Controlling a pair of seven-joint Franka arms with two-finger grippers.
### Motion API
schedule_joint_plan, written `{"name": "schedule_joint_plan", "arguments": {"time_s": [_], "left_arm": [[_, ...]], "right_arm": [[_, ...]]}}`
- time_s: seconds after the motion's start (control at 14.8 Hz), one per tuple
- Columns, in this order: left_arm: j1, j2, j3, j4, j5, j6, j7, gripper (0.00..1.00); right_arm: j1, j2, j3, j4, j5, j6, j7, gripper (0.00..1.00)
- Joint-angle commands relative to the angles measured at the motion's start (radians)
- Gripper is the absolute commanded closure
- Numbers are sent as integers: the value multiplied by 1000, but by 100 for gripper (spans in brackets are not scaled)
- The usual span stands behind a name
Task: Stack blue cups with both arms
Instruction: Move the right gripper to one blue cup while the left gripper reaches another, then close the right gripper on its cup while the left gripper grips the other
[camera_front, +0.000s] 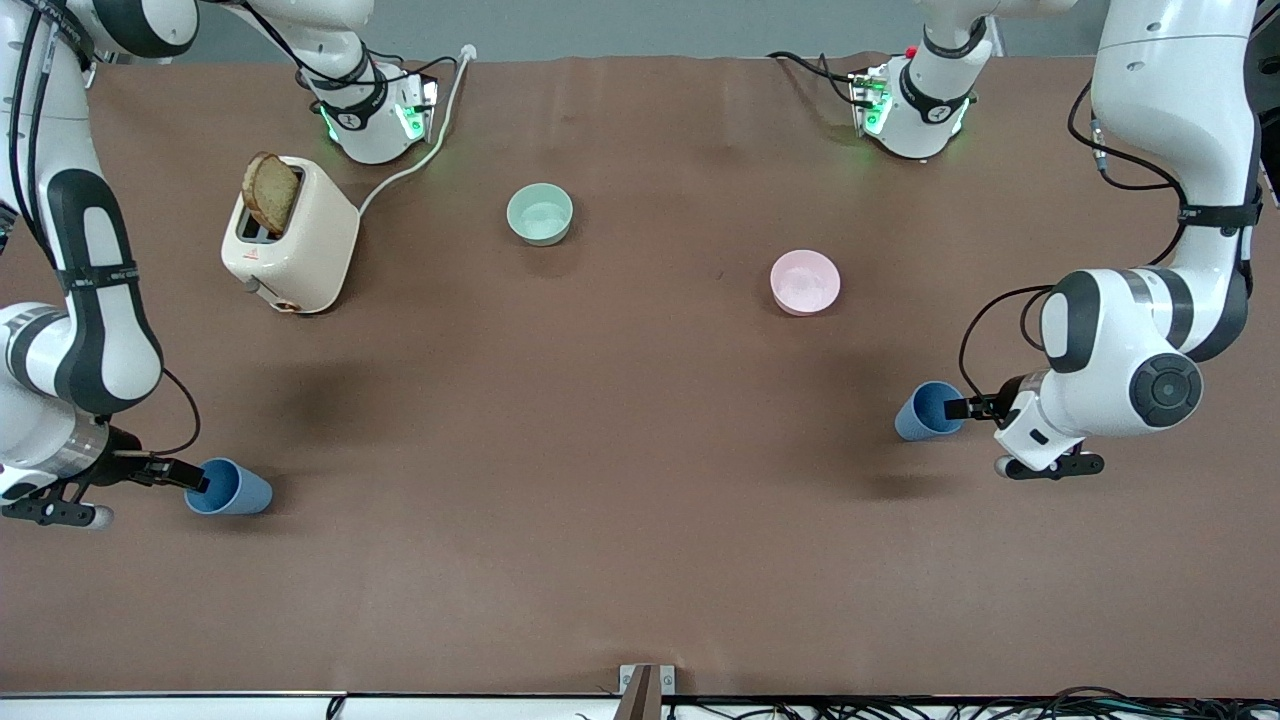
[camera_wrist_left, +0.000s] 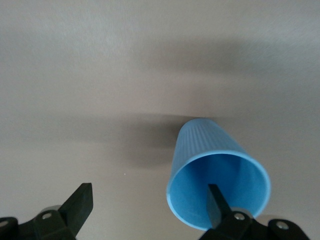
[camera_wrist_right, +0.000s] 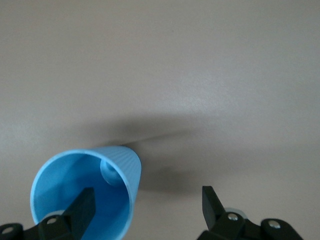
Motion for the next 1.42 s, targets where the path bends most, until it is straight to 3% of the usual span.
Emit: {"name": "schedule_joint_plan", "arguments": {"time_s": [0.0, 0.14, 0.2, 0.41, 0.54, 0.74, 1.08, 1.35], "left_arm": [[-7, 9, -1, -11, -10, -6, -1, 0], [-15, 19, -1, -11, -10, -5, 0, 0], [-12, 25, -1, -7, -8, -6, 9, 4], [-16, 26, -1, 3, -7, -6, 15, 45], [-15, 26, -1, 4, -7, -6, 3, 71], [-9, 26, -1, 9, -8, -6, 2, 99], [-9, 19, -1, 45, -8, -6, 6, 99], [-39, 11, -44, 205, -7, -113, 3, 99]], "right_arm": [[-6, 30, 14, 13, 50, 15, -1, 12], [-3, 35, 13, 13, 74, 13, -7, 24], [-1, 35, 13, 13, 74, 11, -2, 39], [0, 29, 13, 13, 74, 4, -2, 74], [5, 23, 13, 11, 72, 1, -4, 87], [2, -8, 13, 10, 71, -28, -9, 96], [9, -193, 8, 5, 57, -226, -4, 96], [43, -373, 8, -27, -51, -335, 5, 96]]}}
